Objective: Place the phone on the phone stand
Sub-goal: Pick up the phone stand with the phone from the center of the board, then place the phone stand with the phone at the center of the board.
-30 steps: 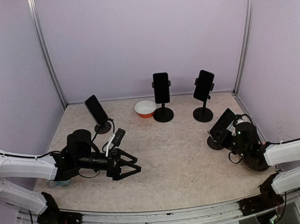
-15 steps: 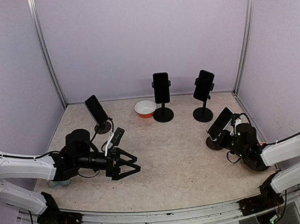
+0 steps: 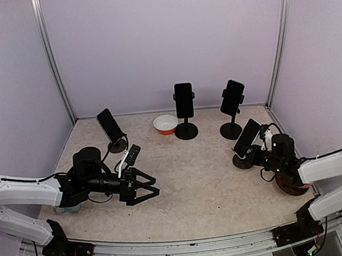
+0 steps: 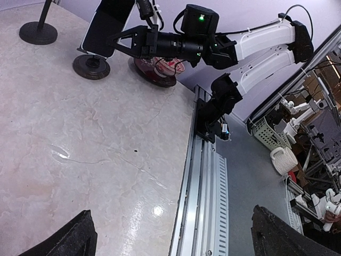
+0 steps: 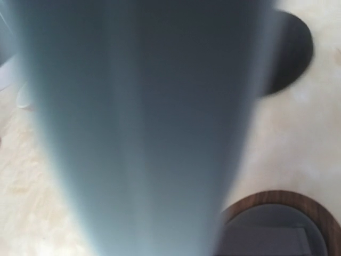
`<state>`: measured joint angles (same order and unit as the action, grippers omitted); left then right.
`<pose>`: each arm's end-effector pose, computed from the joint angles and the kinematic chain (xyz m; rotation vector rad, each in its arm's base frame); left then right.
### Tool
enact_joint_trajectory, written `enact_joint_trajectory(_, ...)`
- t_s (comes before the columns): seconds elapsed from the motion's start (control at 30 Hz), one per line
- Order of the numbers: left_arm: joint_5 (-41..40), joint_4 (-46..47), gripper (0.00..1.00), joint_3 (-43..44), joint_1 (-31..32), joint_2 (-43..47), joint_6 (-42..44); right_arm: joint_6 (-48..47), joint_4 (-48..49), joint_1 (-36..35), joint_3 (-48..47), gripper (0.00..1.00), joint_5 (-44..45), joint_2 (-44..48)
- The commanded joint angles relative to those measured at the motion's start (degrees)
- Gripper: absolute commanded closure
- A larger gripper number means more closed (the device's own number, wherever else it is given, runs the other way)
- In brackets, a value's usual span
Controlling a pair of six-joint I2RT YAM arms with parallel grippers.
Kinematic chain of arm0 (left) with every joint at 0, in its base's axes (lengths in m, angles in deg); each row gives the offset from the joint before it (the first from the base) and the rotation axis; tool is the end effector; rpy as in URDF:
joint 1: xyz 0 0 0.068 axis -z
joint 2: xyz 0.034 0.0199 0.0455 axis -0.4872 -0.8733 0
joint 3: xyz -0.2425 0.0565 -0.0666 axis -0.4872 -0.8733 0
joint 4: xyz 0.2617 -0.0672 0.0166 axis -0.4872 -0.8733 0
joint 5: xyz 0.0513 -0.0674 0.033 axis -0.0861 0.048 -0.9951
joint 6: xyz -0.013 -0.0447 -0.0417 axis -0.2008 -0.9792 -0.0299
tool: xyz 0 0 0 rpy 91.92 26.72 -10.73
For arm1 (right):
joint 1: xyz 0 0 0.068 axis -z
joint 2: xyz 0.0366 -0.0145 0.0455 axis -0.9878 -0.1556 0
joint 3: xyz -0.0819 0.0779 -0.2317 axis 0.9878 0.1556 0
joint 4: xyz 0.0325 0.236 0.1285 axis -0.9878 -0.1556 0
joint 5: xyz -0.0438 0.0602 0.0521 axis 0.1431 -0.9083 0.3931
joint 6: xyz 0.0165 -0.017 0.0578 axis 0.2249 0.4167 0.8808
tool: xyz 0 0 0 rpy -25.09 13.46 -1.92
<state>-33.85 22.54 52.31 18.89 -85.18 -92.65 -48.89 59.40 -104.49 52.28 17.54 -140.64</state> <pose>0.1579 -0.2198 0.1879 0.9300 1.8431 -1.4489 0.2295 0.0988 0.1309 0.2395 1.9734 0.6796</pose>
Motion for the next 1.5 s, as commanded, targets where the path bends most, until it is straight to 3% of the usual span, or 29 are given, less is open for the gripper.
enact_joint_trajectory(0.0,-0.58,-0.53,0.01,-0.43,0.44,1.6,0.94,-6.45,2.57,8.11,-7.67,1.0,-20.17,-0.88)
enact_joint_trajectory(0.13,-0.49,-0.59,0.02,-0.24,0.42,1.66,0.63,-11.7,0.75,13.7,-14.36,1.0,-36.73,-5.75)
enact_joint_trajectory(0.27,-0.53,-1.92,0.01,0.28,0.46,2.35,0.94,-21.92,-12.01,15.36,-26.59,1.0,-52.57,-13.48)
enact_joint_trajectory(0.33,-0.72,-3.23,0.01,0.59,0.46,2.92,1.34,-26.64,-19.89,15.84,-32.06,1.0,-58.65,-17.06)
enact_joint_trajectory(0.47,-1.14,-4.99,0.01,1.11,0.46,3.82,1.75,-30.14,-24.84,17.61,-36.22,1.0,-66.11,-20.24)
enact_joint_trajectory(0.93,-2.67,-10.37,0.01,3.75,0.22,5.83,4.7,-35.5,-32.22,18.7,-30.12,1.0,-53.97,-11.08)
enact_joint_trajectory(1.47,-2.29,-12.53,0.01,3.93,-0.24,7.82,5.54,-31.39,-27.99,23.56,-19.46,1.0,-46.09,-4.21)
